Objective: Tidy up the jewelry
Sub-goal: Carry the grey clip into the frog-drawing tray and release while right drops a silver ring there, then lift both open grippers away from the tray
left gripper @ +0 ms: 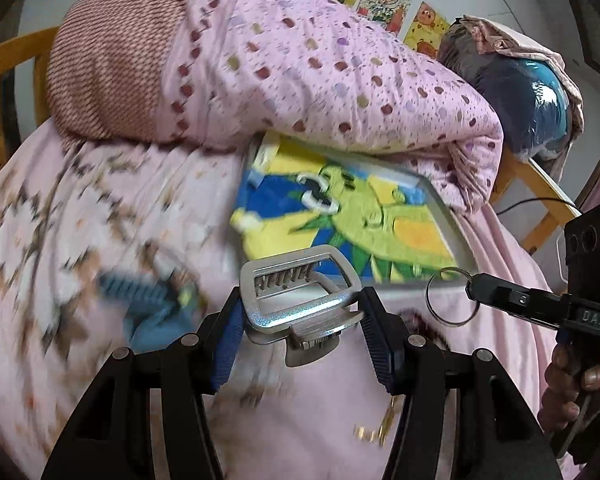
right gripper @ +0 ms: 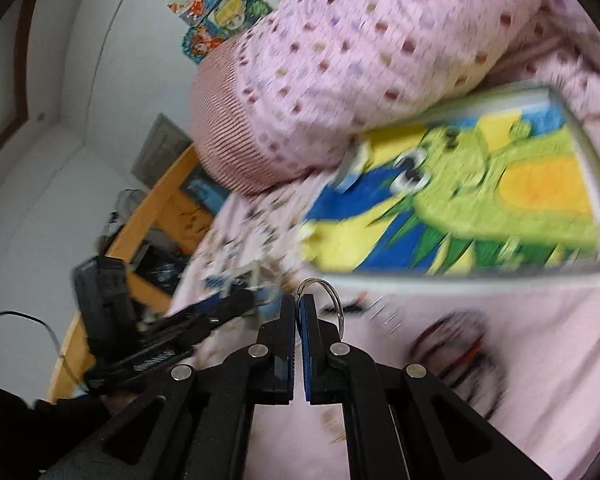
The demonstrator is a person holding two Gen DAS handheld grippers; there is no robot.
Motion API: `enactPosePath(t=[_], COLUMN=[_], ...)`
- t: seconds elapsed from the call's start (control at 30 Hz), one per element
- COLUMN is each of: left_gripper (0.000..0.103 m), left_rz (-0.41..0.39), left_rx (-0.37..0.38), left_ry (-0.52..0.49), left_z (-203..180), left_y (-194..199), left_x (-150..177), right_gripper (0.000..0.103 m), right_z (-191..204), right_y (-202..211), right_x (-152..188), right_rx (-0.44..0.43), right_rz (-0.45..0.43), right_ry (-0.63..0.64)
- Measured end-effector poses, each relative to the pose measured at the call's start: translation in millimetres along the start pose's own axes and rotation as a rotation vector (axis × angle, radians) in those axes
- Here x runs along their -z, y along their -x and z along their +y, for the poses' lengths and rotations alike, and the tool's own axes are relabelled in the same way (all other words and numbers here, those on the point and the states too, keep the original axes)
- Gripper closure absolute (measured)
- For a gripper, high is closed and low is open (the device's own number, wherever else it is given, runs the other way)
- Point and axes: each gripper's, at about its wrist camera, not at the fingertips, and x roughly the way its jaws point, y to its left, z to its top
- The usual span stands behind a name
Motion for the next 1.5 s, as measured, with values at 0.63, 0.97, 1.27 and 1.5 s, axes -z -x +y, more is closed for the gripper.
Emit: enactPosePath(t=[0.63,0.97,1.27,1.5], left_gripper=[0.053,0.039,0.027,0.004], left_rz=[0.178,0.180,0.022,-0.100], left_rx=[-0.030,-0.048,-0.079,-0.152], left_ry=[-0.034,0.036,-0.008,-0.063], left_z=[-2.2,5.4,-11.5,-23.8], left_y=[-116.2,-99.3,-42.9,9.7], left_x=[-36.3,-35.4,-35.8,-19.7], right_gripper=[0.098,0.091,0.043,0.015], right_z=[-70.6,-65.9,-36.8,3.9], right_y=[-46.2,-38.9,-4.1,32.6], right_x=[-34.9,-24.2,-13.0,-3.7], right_rx=[0.260,0.321,0.354,0.374], right_rz=[0.024,0.018,-0.094,-0.204], right_ry=[0.055,0.058,0.094,0.157])
